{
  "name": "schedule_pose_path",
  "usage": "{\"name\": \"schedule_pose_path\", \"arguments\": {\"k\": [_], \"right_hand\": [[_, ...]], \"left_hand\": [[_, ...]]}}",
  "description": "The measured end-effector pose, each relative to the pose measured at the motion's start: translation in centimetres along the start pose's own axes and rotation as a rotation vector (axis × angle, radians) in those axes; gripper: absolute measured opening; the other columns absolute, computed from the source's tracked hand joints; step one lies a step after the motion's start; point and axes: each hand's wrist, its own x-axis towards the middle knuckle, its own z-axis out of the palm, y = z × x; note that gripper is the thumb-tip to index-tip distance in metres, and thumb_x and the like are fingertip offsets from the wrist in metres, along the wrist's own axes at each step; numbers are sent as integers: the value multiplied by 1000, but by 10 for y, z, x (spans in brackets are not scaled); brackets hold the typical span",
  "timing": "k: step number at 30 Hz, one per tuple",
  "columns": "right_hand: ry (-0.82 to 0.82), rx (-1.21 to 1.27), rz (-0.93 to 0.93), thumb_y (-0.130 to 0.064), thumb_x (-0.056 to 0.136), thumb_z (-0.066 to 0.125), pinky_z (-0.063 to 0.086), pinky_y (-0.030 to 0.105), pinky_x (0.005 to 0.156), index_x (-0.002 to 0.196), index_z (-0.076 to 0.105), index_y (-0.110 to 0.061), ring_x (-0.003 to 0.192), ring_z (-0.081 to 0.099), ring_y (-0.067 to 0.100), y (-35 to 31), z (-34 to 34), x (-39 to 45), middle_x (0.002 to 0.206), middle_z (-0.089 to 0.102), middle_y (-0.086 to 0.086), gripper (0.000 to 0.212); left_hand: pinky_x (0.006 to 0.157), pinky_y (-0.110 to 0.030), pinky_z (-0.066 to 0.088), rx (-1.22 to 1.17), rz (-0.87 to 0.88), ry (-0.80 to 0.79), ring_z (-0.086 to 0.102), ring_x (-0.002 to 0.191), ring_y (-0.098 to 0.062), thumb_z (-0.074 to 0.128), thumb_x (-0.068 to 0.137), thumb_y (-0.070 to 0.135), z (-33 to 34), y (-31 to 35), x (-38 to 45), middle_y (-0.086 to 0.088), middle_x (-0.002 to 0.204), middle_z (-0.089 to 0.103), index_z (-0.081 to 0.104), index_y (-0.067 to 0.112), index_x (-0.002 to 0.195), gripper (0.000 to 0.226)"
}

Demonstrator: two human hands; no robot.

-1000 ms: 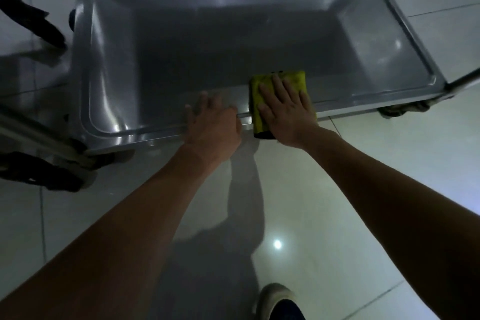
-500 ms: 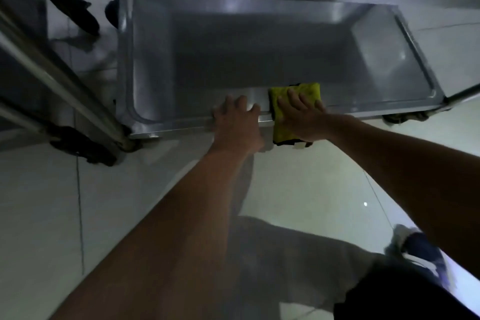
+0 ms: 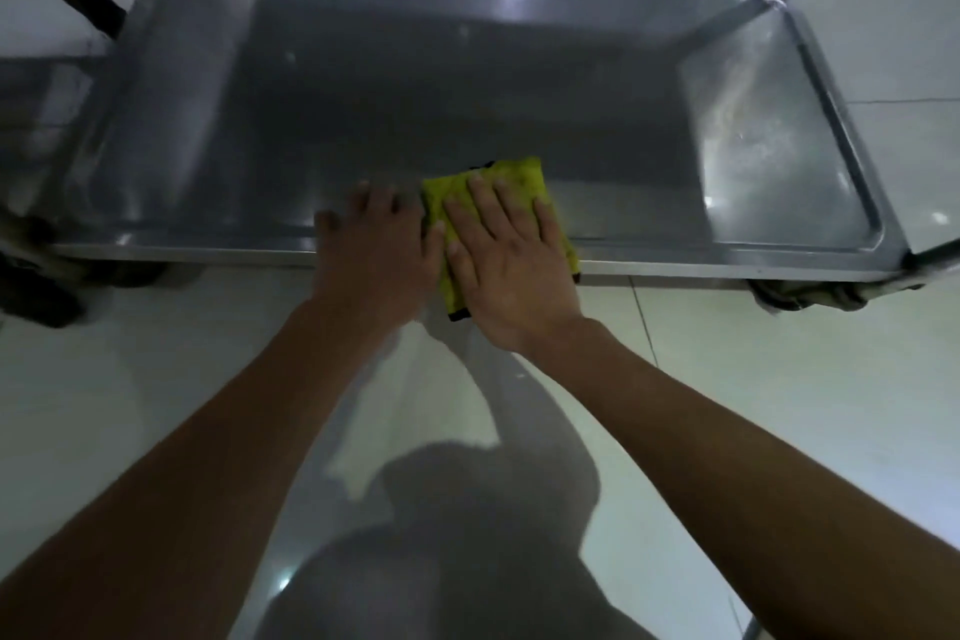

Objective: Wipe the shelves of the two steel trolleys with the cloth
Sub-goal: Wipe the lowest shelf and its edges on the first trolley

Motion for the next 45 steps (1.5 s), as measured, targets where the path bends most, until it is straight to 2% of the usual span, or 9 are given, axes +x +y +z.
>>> {"name": "schedule_pose_path", "arguments": {"k": [4, 13, 18, 23, 29, 33, 35, 38, 45], "right_hand": [[31, 6, 20, -41, 106, 23, 9, 48, 123, 158, 26, -28, 154, 12, 23, 53, -4, -7, 168, 15, 1, 54], [-12, 80, 230, -43, 107, 16, 5, 44, 124, 159, 18, -32, 155, 4, 19, 204, -12, -38, 169, 7, -3, 54], [0, 96, 395, -44, 107, 16, 8, 47, 125, 159, 19, -33, 155, 5, 22, 302, -18, -68, 169, 8, -1, 54], [-7, 79, 521, -41, 107, 18, 3, 50, 125, 160, 18, -31, 155, 1, 23, 354, -28, -85, 169, 6, 1, 54], [-37, 41, 539, -40, 106, 16, 0, 53, 124, 160, 15, -31, 155, 0, 24, 349, -27, -79, 169, 3, 1, 55], [-53, 35, 502, -42, 105, 15, 2, 54, 123, 160, 12, -32, 155, -1, 24, 322, -24, -64, 169, 1, 2, 56], [-55, 25, 461, -45, 104, 14, 4, 55, 123, 160, 10, -31, 155, 0, 25, 296, -23, -52, 169, 1, 3, 58], [-34, -15, 377, -45, 104, 15, 8, 56, 121, 160, 13, -27, 155, 4, 29, 247, -21, -33, 169, 7, 7, 59], [-59, 36, 147, -44, 104, 23, 3, 60, 120, 159, 16, -28, 155, 1, 29, 124, -9, 28, 169, 3, 7, 58]], "left_hand": [[93, -45, 43, -67, 64, 128, 53, 118, -31, 33, 101, 33, 4, 48, 1, -4, 128, 61, 66, 18, 111, 37], [97, -48, 45, -91, 234, 78, 54, 120, -33, 48, 97, 28, 21, 146, 10, -4, 133, 59, 68, 22, 122, 33], [89, -47, 47, -115, 299, 136, 60, 107, -36, 49, 90, 29, 24, 200, 20, -7, 122, 63, 71, 21, 113, 33], [89, -47, 48, -104, 294, 67, 58, 107, -33, 43, 95, 36, 33, 235, 30, -4, 121, 61, 68, 24, 109, 31], [91, -51, 47, -123, 293, 108, 59, 114, -33, 54, 94, 33, 37, 234, 25, -3, 121, 62, 71, 24, 106, 23], [90, -38, 48, -286, 328, 101, 62, 109, -28, 47, 90, 34, 23, 213, 32, -2, 118, 67, 75, 20, 105, 35], [95, -38, 47, -299, 238, 110, 61, 110, -29, 46, 88, 32, 17, 189, 39, -5, 118, 67, 75, 17, 103, 36], [95, -50, 48, -171, 102, 100, 58, 112, -35, 56, 91, 31, 13, 146, 39, -8, 121, 65, 73, 18, 105, 25], [85, -47, 50, -74, 75, 124, 58, 108, -33, 56, 96, 39, 14, 93, 13, -3, 121, 65, 71, 23, 111, 27]]}}
